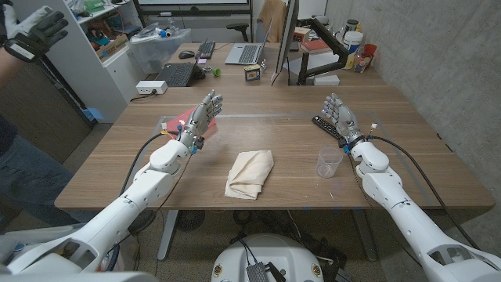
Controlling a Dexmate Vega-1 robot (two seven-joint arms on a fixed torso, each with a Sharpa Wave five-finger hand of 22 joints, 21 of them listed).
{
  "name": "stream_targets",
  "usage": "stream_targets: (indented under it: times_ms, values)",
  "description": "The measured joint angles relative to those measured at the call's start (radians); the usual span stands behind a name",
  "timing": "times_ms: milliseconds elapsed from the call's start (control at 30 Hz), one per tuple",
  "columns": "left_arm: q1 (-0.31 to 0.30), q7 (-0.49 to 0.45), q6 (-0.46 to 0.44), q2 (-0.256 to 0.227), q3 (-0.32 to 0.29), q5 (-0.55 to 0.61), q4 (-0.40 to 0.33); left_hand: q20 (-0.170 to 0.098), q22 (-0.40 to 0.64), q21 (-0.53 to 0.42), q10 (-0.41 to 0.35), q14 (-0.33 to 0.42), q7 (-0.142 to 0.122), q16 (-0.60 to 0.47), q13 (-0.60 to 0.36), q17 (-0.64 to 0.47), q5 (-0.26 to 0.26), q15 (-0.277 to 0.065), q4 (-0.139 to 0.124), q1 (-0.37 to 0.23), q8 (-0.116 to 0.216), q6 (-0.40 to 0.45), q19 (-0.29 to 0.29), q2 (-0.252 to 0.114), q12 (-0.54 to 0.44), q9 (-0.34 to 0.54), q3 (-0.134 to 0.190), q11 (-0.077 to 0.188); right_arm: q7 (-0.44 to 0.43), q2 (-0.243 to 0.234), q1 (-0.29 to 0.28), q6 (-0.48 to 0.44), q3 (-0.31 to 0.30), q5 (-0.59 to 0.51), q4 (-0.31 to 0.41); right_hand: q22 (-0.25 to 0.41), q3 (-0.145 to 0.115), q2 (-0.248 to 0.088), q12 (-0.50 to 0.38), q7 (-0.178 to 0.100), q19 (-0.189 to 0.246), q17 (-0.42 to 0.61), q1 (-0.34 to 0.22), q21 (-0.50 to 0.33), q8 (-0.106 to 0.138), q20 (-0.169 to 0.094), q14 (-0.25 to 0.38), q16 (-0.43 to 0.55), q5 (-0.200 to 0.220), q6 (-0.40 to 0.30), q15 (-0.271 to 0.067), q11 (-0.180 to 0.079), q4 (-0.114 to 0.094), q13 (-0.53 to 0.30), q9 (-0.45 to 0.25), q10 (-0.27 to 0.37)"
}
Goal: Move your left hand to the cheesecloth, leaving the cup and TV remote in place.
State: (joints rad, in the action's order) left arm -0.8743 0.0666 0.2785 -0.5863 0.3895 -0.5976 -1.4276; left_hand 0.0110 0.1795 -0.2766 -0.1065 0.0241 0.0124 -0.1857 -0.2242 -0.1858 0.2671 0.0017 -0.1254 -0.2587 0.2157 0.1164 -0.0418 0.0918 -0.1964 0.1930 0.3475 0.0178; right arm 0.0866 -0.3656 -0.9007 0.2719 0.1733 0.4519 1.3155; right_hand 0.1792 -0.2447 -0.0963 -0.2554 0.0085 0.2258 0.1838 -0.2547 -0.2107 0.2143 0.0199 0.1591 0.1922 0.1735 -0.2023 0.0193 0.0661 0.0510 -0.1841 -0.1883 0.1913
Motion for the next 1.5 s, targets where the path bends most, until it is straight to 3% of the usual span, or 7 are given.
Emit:
stream_targets:
  times_ms: [933,1500]
  values:
    - [-0.005,-0.002,-0.013,-0.053,0.018,0.061,-0.055,0.005,0.000,0.014,0.000,0.000,0.000,0.000,0.007,0.000,0.000,0.000,0.007,-0.013,0.000,0.000,-0.005,-0.005,-0.004,0.000,0.001,0.000,0.001,0.002,-0.009,-0.005,-0.028,0.007,0.009,0.000,0.000,0.000,-0.004,-0.003,0.000,0.000,0.000,0.000,0.000,0.000,0.036,0.008,0.000,-0.025,-0.011,-0.006,0.000,0.000,0.000,0.031]
    - [-0.025,0.025,0.070,-0.058,0.015,0.067,-0.066,0.011,0.000,0.021,-0.007,0.000,-0.005,0.000,0.014,0.000,0.009,0.000,0.010,-0.025,0.000,0.005,-0.011,-0.009,-0.004,0.000,-0.002,0.007,-0.010,0.006,-0.012,0.003,-0.037,0.011,0.018,0.000,0.000,-0.004,-0.004,-0.009,0.000,0.000,0.004,0.000,0.000,0.000,0.043,0.008,0.000,-0.030,-0.011,-0.002,0.000,0.000,0.000,0.038]
